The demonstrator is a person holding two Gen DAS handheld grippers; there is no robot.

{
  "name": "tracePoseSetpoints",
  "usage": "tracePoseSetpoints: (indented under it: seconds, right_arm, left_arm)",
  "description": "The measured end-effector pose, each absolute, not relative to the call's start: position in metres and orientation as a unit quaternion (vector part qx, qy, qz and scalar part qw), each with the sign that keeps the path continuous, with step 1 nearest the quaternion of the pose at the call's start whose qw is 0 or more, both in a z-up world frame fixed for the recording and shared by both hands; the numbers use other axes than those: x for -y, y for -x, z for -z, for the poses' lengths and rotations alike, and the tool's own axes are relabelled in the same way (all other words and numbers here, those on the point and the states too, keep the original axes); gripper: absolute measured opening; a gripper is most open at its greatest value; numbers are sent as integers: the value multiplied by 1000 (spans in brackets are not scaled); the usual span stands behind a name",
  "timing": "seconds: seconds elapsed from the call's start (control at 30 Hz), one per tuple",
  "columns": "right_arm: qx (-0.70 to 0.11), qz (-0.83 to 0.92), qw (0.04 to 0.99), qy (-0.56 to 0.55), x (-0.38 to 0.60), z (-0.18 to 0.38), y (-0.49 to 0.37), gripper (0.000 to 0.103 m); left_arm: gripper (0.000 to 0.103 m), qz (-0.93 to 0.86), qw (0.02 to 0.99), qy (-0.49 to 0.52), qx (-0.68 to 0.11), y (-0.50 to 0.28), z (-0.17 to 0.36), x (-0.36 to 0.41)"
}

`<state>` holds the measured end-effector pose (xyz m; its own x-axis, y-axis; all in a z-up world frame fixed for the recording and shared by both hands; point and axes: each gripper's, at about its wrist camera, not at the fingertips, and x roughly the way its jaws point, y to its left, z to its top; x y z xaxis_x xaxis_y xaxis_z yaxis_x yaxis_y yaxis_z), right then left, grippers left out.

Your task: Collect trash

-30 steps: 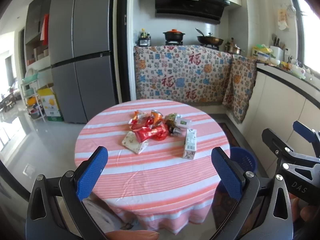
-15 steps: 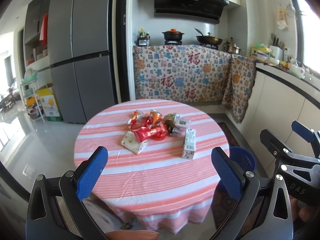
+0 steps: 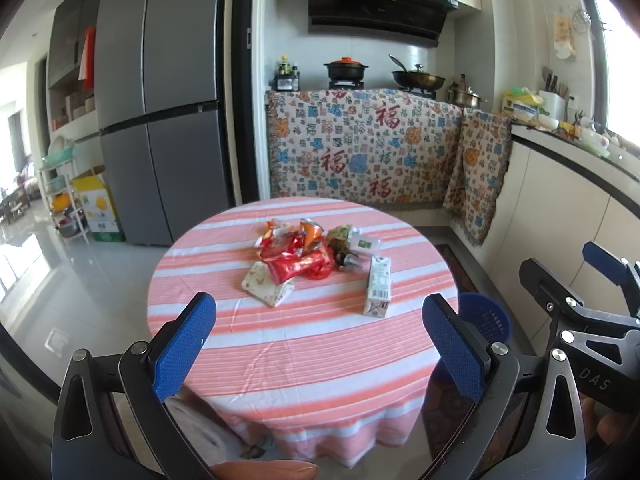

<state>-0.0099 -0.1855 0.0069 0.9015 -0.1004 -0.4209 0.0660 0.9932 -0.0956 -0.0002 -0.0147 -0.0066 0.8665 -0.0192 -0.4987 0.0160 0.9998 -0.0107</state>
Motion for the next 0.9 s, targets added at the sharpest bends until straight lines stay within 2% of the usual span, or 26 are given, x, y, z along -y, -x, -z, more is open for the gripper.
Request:
tracePoseSetpoints:
  seconds: [0.9]
  right_arm:
    - [-229,40,972,41,185,0,6,103]
  left_arm:
    - [103,6,963,10,-269,-3,15,10]
